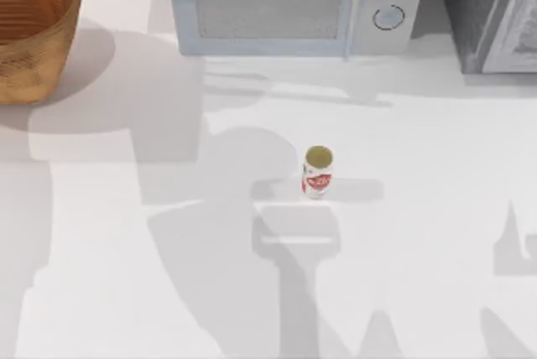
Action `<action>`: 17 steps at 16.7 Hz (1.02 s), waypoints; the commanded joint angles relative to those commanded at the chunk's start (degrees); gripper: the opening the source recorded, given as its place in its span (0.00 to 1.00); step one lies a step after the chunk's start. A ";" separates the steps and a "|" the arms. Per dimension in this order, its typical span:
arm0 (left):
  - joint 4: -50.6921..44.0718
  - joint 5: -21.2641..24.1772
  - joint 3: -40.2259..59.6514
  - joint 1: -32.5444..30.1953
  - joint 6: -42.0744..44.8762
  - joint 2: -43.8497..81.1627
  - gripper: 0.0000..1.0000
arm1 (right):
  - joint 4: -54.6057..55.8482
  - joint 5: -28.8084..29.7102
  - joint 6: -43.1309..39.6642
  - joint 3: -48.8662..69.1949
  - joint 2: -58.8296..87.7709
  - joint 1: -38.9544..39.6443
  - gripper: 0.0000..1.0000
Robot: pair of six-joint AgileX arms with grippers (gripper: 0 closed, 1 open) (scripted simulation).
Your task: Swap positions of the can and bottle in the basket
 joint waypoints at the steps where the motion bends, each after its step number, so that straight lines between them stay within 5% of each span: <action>1: 0.06 -0.03 0.05 -0.04 -0.02 0.05 0.00 | 0.00 0.00 0.00 0.00 0.00 0.00 1.00; 3: 0.06 -0.03 0.05 -0.04 -0.02 0.05 0.00 | 0.00 0.00 0.00 0.00 0.00 0.00 1.00; 16: 0.06 -0.03 0.05 -0.04 -0.02 0.05 0.98 | 0.00 0.00 0.00 0.00 0.00 0.00 1.00; 17: 0.06 -0.03 0.05 -0.04 -0.02 0.05 1.00 | 0.00 0.00 0.00 0.00 0.00 0.00 1.00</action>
